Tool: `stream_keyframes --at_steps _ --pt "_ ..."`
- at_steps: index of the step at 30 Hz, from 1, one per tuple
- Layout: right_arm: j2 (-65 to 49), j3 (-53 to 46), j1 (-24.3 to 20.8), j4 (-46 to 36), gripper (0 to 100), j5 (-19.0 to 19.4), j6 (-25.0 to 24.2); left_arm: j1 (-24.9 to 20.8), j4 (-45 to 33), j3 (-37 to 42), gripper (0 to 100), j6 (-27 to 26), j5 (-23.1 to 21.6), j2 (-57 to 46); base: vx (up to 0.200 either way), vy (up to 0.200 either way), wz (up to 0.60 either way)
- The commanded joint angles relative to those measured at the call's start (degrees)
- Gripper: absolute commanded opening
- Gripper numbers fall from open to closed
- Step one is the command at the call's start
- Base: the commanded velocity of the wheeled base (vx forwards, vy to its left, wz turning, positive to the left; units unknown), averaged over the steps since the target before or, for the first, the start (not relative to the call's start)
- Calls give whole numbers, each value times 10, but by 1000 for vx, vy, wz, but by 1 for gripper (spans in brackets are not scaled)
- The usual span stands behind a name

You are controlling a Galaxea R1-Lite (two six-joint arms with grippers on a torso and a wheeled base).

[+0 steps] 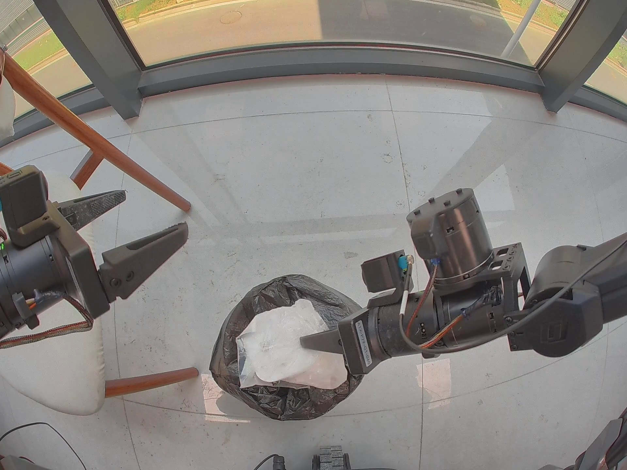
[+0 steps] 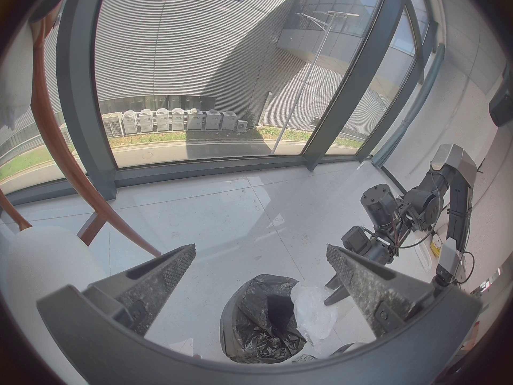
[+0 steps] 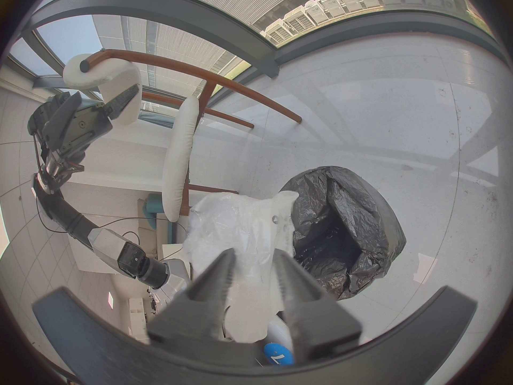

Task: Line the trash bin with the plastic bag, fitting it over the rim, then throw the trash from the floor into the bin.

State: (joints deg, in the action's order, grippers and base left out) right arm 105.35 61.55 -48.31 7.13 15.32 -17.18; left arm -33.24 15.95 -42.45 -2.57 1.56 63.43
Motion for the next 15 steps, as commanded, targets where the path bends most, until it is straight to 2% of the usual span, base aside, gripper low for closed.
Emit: stream_keyframes --at_steps 1,7,11,15 --pt "0 -7 0 -2 100 -1 0 -2 0 3 100 0 1 -1 0 0 0" --pt "-54 -33 10 -3 100 -34 -1 -1 1 2 100 0 3 -1 0 0 0" --pt "-123 -71 41 -5 100 -43 -4 -1 1 1 100 1 5 -9 0 0 0" --pt "-200 -106 96 -6 100 -82 -8 11 0 -6 100 7 33 -31 0 0 0"
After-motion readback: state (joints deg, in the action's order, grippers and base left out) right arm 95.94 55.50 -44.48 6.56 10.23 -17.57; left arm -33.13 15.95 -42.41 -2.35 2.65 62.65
